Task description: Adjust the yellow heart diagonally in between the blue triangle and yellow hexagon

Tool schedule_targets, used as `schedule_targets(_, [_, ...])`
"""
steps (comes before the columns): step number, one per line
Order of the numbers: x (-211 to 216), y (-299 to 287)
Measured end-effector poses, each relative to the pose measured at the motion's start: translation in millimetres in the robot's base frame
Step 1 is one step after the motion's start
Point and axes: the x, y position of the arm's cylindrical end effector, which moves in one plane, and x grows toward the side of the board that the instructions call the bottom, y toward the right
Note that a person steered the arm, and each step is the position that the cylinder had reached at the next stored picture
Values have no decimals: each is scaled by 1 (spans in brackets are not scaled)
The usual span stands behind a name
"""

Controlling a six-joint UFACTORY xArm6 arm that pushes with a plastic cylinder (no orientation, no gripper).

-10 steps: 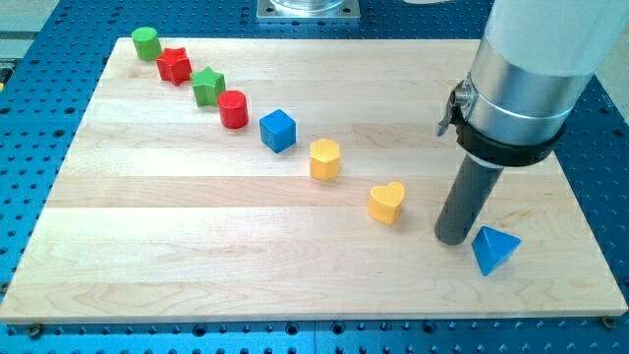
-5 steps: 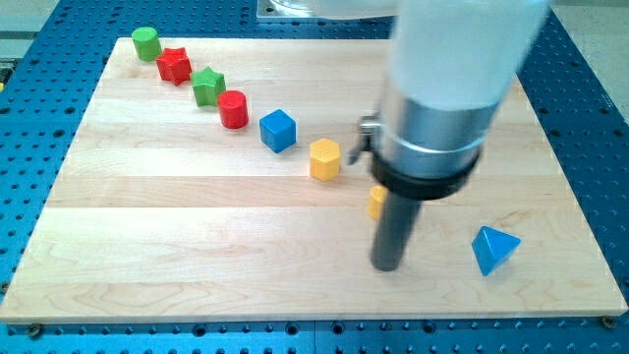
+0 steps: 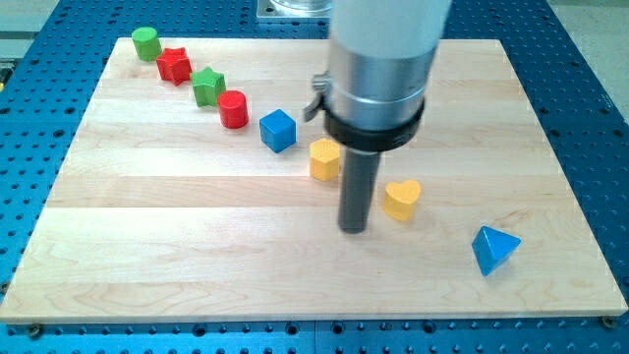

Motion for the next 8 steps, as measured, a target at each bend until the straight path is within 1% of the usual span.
schedule_targets(1, [-2,-20])
schedule_targets(5, [0,-35])
schedule_targets(6, [-3,-63])
schedule_targets(7, [-4,-127])
schedule_targets(8, [-18,-199])
